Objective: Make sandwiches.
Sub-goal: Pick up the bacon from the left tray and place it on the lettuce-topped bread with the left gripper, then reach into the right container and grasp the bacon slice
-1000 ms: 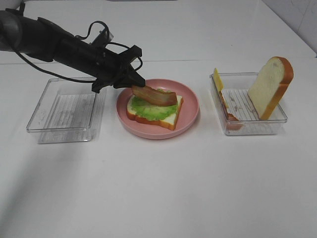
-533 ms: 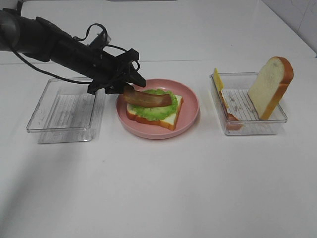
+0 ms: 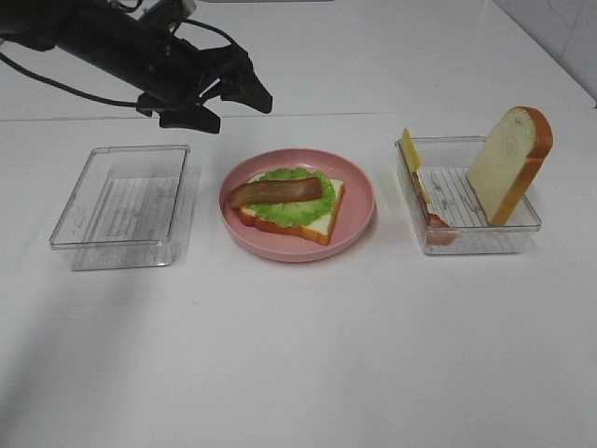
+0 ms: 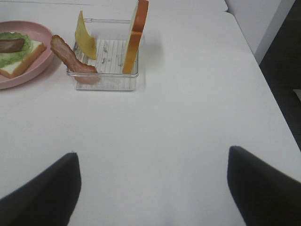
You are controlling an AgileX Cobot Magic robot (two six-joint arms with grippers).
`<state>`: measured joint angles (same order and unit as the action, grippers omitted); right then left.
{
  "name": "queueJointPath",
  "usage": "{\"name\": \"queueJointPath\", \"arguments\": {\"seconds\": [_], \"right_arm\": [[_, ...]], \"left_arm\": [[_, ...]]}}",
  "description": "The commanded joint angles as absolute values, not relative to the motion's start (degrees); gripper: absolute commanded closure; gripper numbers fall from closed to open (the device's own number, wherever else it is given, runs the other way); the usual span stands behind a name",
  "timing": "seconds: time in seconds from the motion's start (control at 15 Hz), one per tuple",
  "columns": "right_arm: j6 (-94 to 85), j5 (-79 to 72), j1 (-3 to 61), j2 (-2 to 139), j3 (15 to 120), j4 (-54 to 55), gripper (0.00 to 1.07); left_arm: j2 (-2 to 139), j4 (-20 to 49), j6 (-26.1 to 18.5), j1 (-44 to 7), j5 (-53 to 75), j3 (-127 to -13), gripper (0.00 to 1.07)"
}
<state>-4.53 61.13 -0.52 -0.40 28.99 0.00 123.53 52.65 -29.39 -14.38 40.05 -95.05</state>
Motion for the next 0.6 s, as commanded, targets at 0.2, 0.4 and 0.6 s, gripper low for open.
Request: {"name": "queueJointPath", "arguments": {"seconds": [0.2,0.4,0.6], "right_arm": [[-4.93,60.62,-0.69,-1.20,28.82,0.00,0.27],[-4.93,60.62,-0.69,-1.20,28.82,0.00,0.27],[-4.93,60.62,-0.69,-1.20,28.82,0.00,0.27]], "left_arm": [[113.10,36.67,-19.08,-14.44,46.70,-95.51,0.22],[106.05,26.99,-10.14,-14.44,53.57,-95.51,0.22],[94.54,14.38,-1.20,-14.44,64.11,-95.17,0.22]]}}
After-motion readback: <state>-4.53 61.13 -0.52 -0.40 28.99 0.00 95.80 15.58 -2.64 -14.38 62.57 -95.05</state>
